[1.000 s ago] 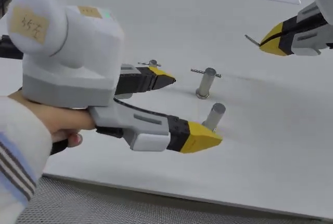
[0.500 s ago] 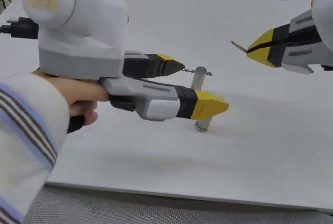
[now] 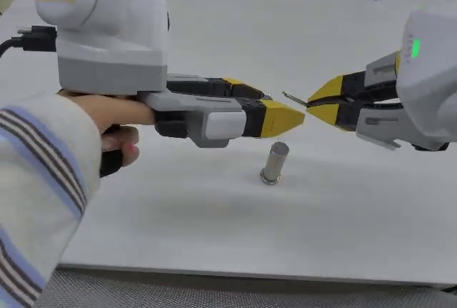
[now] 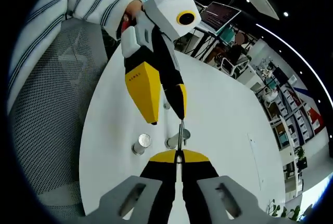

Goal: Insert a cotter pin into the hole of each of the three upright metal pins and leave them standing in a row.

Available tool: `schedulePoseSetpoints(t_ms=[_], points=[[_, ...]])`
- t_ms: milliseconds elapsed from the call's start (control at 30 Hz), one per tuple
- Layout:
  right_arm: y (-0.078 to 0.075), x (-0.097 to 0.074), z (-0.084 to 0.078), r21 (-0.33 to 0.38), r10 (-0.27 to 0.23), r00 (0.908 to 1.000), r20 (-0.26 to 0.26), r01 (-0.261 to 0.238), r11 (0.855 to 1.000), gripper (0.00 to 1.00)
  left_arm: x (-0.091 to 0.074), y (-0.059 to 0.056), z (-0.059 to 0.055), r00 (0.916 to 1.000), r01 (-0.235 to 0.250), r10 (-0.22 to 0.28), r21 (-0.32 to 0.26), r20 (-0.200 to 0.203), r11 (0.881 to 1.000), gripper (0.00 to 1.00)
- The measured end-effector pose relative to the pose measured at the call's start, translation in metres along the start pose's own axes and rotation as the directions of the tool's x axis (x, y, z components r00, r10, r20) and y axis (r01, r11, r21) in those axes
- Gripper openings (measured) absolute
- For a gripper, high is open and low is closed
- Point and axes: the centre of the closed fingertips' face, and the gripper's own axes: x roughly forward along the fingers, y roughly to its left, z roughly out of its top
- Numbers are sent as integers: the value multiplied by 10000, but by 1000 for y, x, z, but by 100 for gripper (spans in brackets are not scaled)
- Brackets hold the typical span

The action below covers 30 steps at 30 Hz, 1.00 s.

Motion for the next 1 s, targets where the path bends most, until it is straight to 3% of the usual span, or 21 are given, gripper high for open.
schedulePoseSetpoints(t_ms=[133, 367, 733, 1000], points=[[8, 1, 3, -303, 148, 9999, -73, -151, 9994, 0, 3, 0, -4, 9997, 153, -158, -287, -164, 9995, 24], [19, 3, 4, -807, 224, 9992, -334, -250, 9964, 0, 8, 0, -14, 9982, 185, -203, -315, -572, 9993, 20], [24, 3, 13, -613, 175, 9998, 20, -174, 9980, 0, 13, 1, -20, 9968, 246, -295, -651, -742, 9976, 9], [25, 4, 14, -529, 167, 9998, 92, -162, 9985, 0, 12, 2, -31, 9931, 199, -266, -590, -1144, 9981, 3]])
